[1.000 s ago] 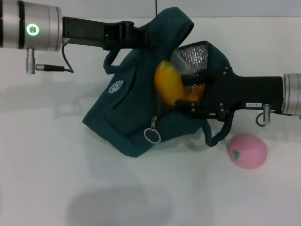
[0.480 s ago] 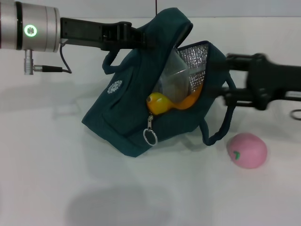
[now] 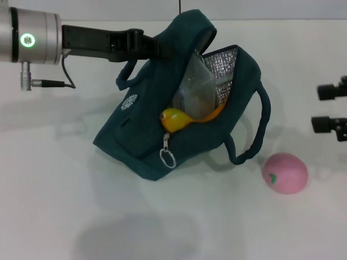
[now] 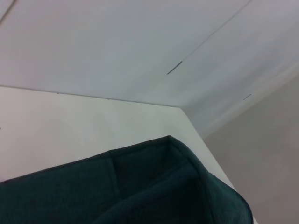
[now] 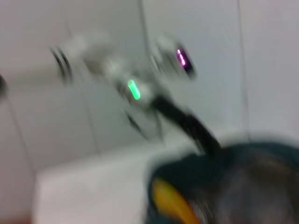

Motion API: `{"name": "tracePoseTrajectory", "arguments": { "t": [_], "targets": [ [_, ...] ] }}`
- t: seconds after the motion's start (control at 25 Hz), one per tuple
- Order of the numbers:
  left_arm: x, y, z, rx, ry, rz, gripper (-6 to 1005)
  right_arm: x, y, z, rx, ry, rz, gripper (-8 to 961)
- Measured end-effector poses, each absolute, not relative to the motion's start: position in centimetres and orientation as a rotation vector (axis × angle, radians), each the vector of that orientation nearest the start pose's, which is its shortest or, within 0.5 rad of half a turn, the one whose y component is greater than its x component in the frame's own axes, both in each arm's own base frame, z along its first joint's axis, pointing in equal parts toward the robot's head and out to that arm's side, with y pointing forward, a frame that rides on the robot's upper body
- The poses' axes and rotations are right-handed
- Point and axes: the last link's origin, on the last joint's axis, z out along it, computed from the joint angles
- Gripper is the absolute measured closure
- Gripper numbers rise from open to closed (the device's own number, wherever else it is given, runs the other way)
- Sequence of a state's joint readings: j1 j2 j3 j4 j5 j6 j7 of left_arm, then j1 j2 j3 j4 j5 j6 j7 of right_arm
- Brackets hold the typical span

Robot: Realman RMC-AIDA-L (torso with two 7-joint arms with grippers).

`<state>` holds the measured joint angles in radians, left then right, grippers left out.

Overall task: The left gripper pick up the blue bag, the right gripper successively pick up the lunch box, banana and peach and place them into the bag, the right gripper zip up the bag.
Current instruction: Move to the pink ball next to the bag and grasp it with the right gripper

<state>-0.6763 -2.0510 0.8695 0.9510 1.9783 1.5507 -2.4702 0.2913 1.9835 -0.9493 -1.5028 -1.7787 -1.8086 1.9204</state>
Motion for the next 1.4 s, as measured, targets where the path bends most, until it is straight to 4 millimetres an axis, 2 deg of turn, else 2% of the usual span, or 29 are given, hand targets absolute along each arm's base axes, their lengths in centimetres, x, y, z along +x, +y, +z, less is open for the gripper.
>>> {"name": "tracePoseTrajectory", "arguments": {
  "t": [0.08, 0.16, 0.48, 0.6, 0.96, 1.4],
  "targets": [
    [-17.1, 38.4, 3.5, -2.578, -1.528, -0.684, 942, 18.8, 28.5, 11.4, -2.797, 0.483, 0.275, 301],
    [-16.9, 38.4, 3.5, -2.582, -1.523, -0.684, 942, 18.5, 28.5, 11.3, -2.773, 0.542, 0.151, 301],
    [-16.3, 38.8, 3.5, -2.588, -1.504, -0.688, 942, 19.7, 29.8, 9.8, -2.698, 0.738, -0.164, 309],
    [-16.2, 38.9, 3.5, -2.586, -1.502, -0.69, 942, 19.8, 30.5, 9.0, -2.702, 0.763, -0.217, 316],
    [-16.2, 39.0, 3.6, -2.585, -1.497, -0.69, 942, 20.1, 33.1, 4.7, -2.778, 0.793, -0.294, 335],
    [-16.5, 39.0, 3.8, -2.581, -1.486, -0.685, 941, 20.3, 33.7, 2.7, -2.828, 0.814, -0.308, 359]
  ]
}}
